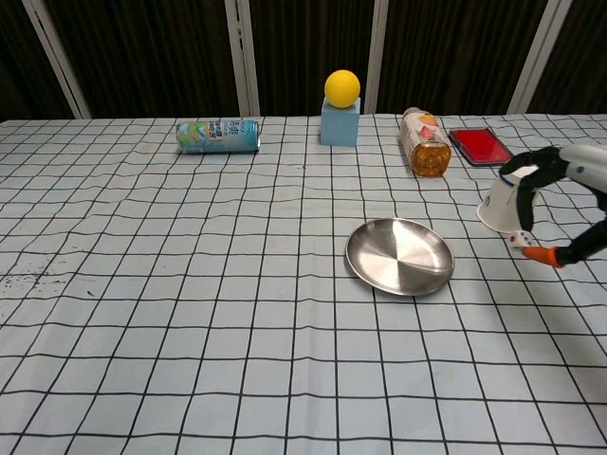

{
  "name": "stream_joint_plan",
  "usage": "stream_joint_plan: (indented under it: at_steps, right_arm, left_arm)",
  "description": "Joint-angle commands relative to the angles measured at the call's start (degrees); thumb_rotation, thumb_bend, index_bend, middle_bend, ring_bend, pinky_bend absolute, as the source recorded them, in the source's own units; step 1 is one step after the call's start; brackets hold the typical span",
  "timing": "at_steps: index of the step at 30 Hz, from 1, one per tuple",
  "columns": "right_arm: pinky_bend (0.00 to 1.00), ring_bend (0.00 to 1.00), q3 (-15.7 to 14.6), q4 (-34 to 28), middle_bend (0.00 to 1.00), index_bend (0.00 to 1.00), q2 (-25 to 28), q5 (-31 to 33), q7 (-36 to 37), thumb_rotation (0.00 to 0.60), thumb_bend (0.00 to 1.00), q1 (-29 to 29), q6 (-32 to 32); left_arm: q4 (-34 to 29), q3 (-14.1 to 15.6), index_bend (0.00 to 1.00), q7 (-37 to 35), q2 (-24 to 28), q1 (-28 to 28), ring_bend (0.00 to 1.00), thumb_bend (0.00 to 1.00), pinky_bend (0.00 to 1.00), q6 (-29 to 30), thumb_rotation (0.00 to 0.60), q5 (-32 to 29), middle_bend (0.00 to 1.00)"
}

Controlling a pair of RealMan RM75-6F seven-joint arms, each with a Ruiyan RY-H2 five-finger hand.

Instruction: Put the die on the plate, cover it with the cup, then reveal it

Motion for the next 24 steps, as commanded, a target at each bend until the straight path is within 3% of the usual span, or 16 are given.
stream_joint_plan:
  at_steps: [1, 11, 24]
  right_arm:
    - [0.00, 0.06, 1.5, -0.6, 0.14, 0.61, -3.7, 2.9, -4.5, 0.600, 0.35, 3.9, -3.4]
    - [0.00, 0.06, 6.0, 11.6, 0.14, 0.61, -17.8, 12.8, -8.1, 0.600, 0.36, 13.1, -9.6]
    - [0.00, 0.06, 5.7, 24.0, 0.15, 0.61, -22.4, 13.7, -8.1, 0.600, 0.37, 16.5, -10.7]
  left_arm:
    - [0.1, 0.0, 0.14, -0.4, 0.1, 0.0, 0.00, 0.84, 0.00, 0.2, 0.600, 0.2, 0.00]
    - [1.1, -0.6, 0.14, -3.5, 1.2, 0.1, 0.00, 0.84, 0.00, 0.6, 0.600, -0.7, 0.00]
    - [1.3, -1.0, 0.14, -4.5, 1.9, 0.6, 0.00, 0.84, 0.00, 1.2, 0.600, -1.4, 0.00]
